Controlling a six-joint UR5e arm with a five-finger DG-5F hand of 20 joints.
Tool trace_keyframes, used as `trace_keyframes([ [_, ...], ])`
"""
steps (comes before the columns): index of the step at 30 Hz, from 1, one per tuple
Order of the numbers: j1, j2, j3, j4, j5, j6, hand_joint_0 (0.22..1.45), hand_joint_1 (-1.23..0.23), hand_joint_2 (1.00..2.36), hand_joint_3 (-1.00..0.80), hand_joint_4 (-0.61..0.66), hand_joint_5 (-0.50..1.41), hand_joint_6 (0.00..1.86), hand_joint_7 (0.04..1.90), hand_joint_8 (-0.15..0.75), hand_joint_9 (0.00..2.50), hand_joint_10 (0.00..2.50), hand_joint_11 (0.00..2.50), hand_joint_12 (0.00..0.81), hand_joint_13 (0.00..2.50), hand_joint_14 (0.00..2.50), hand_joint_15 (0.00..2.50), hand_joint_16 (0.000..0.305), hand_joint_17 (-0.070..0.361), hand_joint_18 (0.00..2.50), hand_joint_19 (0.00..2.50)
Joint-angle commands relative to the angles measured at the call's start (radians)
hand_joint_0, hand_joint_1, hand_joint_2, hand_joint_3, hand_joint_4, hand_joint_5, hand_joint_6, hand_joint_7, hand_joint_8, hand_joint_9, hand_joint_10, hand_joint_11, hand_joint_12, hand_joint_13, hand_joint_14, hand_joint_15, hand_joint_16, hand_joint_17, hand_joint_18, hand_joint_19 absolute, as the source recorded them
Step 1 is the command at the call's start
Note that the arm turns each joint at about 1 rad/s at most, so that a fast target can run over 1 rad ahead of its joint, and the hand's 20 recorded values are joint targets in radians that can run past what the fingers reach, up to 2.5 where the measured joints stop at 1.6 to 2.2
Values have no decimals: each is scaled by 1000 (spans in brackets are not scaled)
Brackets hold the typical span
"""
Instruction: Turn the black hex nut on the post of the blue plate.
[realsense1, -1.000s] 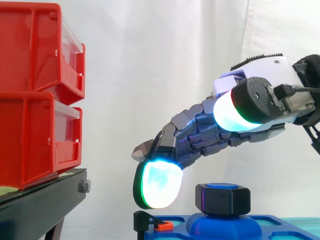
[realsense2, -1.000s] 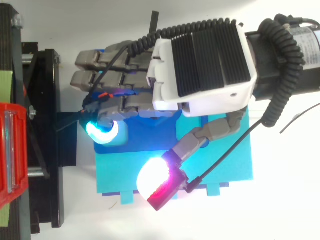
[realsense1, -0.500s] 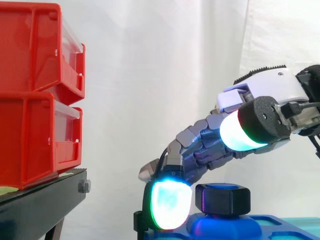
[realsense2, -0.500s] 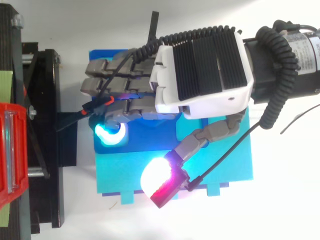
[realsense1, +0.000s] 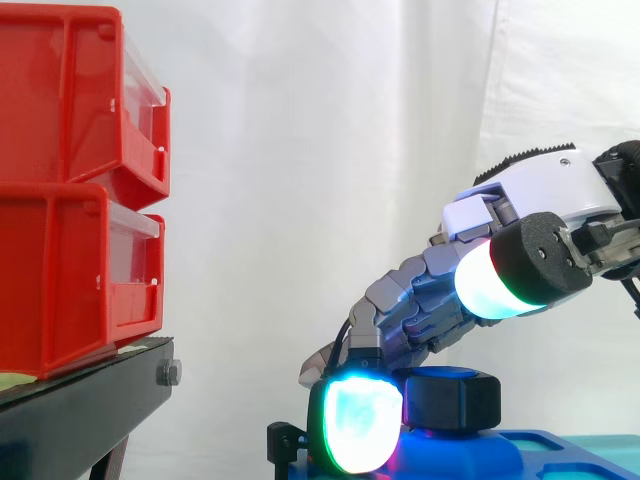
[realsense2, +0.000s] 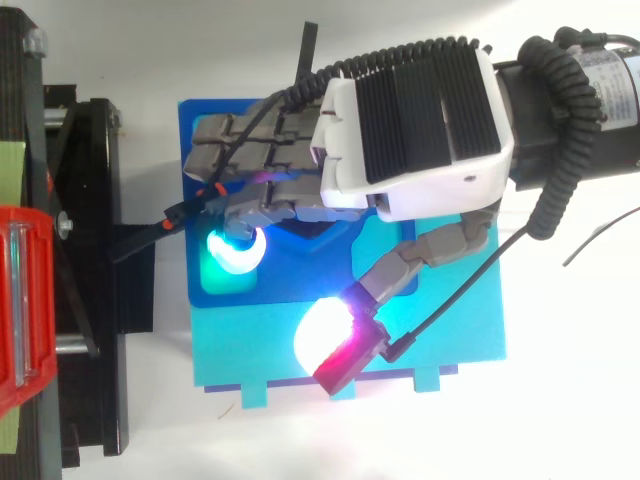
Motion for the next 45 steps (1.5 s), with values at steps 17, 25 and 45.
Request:
trace_keyframes([
  [17,-23,1,2,10,-30,-6,467,-240,1000,-500,306,-195,503,858,281,220,0,0,377,213,0,16,57,128,270,289],
  [25,-29,1,12,8,-41,-9,469,-242,1000,-500,305,-194,503,856,280,222,0,0,379,220,0,15,57,128,274,295],
  [45,-58,-1,12,42,-81,-12,471,-245,1000,-500,306,-194,503,862,281,228,0,0,377,232,0,29,56,127,280,294],
])
